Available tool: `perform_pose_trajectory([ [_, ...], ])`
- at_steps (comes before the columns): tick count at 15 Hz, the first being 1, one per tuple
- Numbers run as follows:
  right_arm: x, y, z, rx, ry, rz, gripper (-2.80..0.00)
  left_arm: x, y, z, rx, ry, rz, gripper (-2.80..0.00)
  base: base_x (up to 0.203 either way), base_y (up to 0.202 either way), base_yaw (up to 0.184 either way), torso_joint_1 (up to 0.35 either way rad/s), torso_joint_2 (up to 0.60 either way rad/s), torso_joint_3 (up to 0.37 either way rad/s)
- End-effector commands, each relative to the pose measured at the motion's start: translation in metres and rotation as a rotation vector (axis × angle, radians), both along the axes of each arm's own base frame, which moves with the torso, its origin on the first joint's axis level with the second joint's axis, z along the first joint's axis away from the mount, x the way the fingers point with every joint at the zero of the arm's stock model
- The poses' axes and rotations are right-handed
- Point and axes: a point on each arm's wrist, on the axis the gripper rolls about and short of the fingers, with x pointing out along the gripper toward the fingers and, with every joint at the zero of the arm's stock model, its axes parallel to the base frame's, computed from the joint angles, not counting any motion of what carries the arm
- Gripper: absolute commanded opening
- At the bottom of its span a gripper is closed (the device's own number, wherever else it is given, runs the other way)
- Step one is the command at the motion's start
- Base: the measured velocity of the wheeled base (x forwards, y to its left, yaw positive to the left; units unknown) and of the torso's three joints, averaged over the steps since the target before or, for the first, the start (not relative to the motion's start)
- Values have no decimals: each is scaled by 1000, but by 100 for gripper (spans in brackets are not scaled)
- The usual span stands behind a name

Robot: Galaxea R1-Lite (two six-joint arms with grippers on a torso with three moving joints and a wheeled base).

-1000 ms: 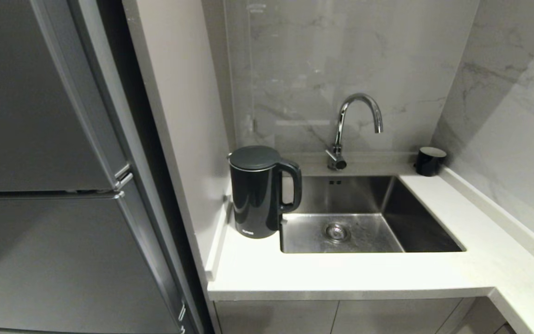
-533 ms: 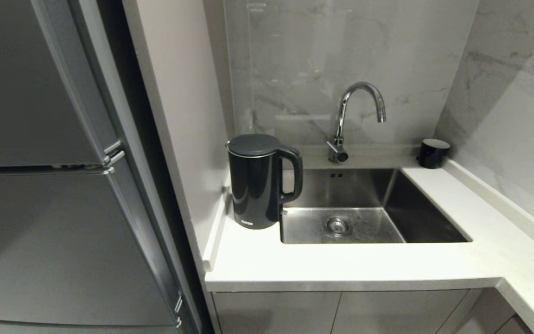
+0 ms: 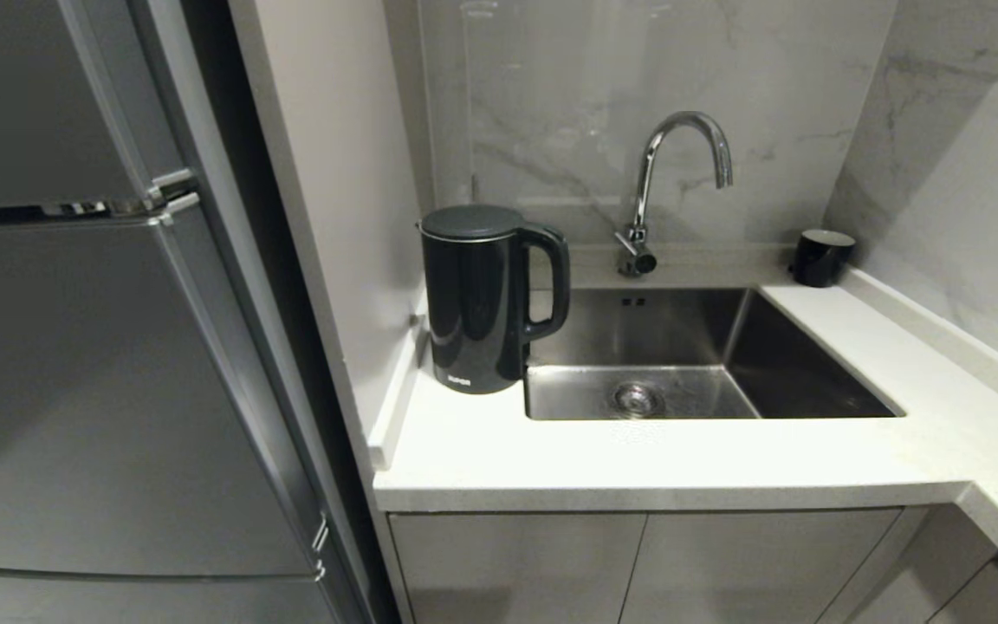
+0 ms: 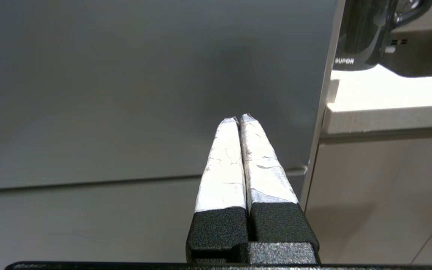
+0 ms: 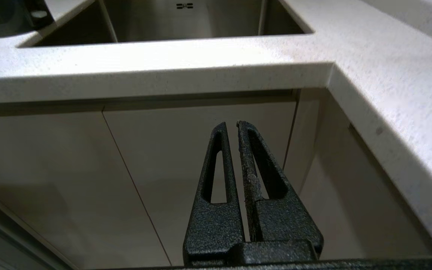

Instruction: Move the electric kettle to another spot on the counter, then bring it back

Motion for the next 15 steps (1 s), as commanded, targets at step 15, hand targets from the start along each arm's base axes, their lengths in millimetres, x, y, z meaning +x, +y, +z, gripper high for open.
perform_pose_trajectory([
  [15,0,0,0,0,2,1,-280,3,0,-11,1,39,0,-280,0,0,0,-83,473,385],
])
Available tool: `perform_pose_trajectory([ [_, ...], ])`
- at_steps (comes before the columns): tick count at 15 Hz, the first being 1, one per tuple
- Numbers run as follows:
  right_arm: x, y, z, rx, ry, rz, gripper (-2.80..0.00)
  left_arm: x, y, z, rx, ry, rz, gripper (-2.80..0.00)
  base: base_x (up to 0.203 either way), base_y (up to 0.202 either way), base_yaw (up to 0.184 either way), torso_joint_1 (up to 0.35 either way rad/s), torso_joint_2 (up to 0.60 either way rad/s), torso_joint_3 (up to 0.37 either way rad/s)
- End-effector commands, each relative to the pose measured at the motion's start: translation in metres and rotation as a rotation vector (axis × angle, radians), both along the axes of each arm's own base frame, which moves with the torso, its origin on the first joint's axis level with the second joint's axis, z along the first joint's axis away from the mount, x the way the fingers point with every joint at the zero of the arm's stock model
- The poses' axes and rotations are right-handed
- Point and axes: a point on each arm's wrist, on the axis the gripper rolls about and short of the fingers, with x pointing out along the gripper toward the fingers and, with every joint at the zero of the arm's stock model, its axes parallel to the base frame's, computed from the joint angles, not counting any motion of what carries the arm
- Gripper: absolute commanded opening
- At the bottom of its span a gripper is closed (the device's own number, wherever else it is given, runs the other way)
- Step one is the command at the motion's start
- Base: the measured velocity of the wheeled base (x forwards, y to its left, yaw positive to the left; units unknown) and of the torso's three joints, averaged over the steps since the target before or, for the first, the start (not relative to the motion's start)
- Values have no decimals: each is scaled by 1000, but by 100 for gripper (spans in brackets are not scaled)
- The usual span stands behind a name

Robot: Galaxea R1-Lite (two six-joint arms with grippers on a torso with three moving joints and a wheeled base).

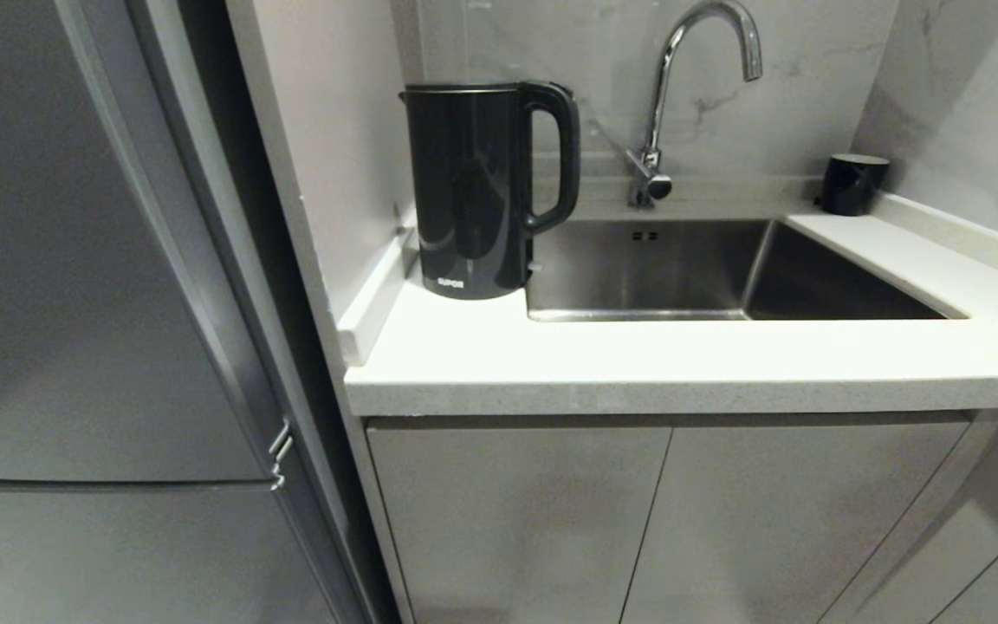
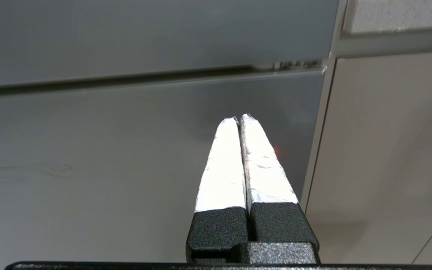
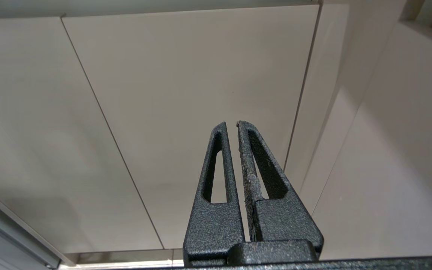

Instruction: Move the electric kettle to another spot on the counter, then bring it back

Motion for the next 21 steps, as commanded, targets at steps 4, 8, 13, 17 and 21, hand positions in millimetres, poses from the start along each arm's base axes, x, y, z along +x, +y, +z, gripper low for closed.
perform_pose_trajectory([
  [4,0,0,0,0,1,-1,-280,3,0,-11,-10,40,0,-280,0,0,0,1,8,3],
  [8,0,0,0,-2,1,1,-280,3,0,-11,-10,40,1,-280,0,0,0,0,0,0],
  [13,0,0,0,-5,0,1,-280,3,0,-11,-11,37,1,-280,0,0,0,-3,76,81],
  [17,0,0,0,-3,0,1,-280,3,0,-11,-11,37,0,-280,0,0,0,0,0,0],
  [21,0,0,0,-2,0,1,-280,3,0,-11,-11,37,1,-280,0,0,0,0,0,0],
])
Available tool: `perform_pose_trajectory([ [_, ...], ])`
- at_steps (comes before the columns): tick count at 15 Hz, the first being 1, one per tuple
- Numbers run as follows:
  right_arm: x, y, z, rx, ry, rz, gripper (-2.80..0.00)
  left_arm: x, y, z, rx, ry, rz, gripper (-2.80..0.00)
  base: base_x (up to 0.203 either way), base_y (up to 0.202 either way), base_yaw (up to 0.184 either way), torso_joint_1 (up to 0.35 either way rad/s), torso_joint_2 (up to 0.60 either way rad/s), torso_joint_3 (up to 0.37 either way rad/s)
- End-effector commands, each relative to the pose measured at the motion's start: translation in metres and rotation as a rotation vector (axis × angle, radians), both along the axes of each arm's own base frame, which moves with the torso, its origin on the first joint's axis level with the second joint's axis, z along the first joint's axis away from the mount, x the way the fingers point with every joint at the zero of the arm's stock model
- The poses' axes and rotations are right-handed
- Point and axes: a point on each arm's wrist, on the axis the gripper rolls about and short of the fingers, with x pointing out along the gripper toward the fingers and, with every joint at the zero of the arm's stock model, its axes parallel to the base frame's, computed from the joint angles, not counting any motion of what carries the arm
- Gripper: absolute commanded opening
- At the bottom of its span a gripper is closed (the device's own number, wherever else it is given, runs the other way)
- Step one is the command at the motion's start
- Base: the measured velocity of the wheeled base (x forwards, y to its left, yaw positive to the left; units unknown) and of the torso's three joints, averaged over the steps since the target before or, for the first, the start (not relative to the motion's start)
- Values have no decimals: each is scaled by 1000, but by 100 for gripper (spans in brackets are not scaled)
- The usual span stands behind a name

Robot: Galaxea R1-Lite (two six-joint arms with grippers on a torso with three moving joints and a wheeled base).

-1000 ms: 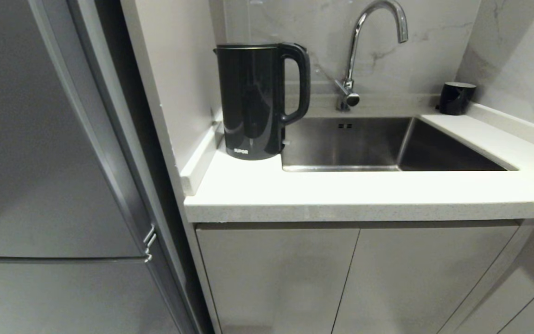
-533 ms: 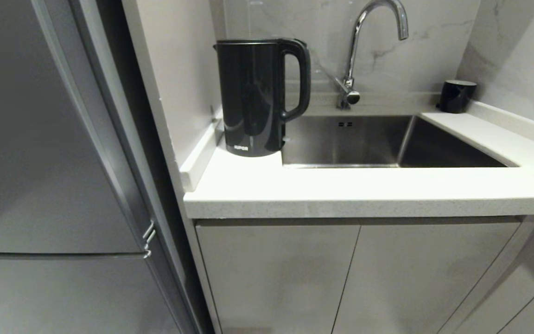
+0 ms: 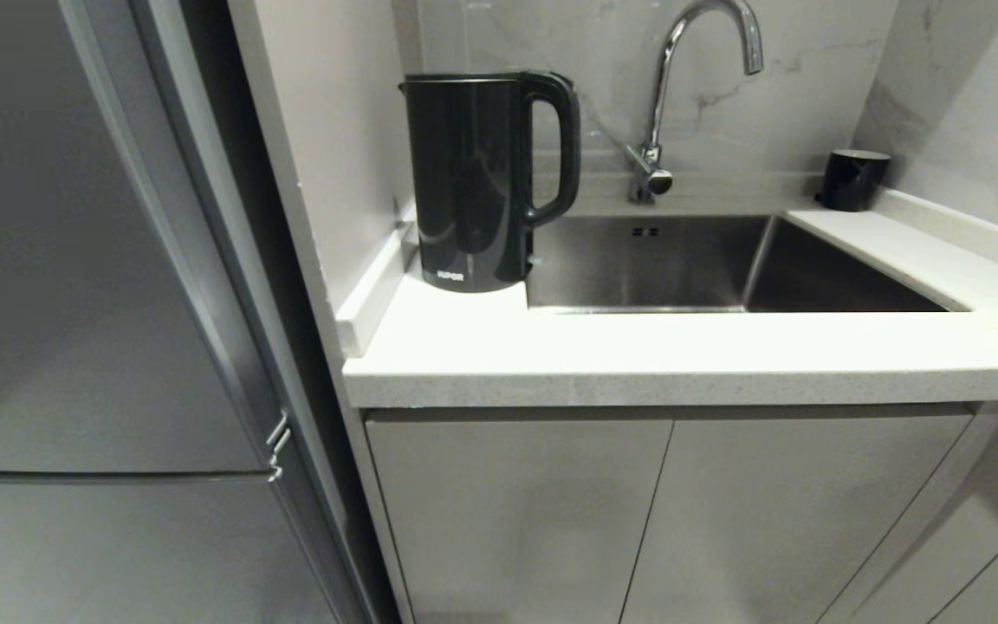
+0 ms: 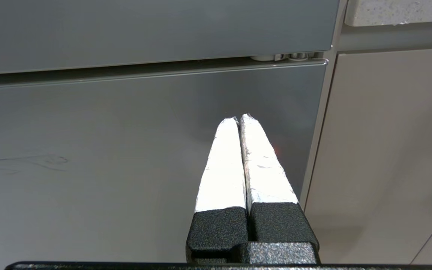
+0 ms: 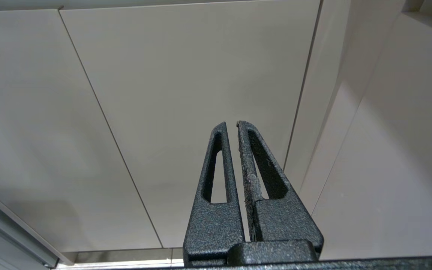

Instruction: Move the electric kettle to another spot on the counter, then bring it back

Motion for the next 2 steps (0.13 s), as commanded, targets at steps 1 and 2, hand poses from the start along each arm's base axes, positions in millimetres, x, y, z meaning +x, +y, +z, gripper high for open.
perform_pose_trajectory([
  [1,0,0,0,1,0,0,-280,3,0,-11,1,40,1,-280,0,0,0,0,0,0],
  [2,0,0,0,1,0,0,-280,3,0,-11,1,40,1,-280,0,0,0,0,0,0],
])
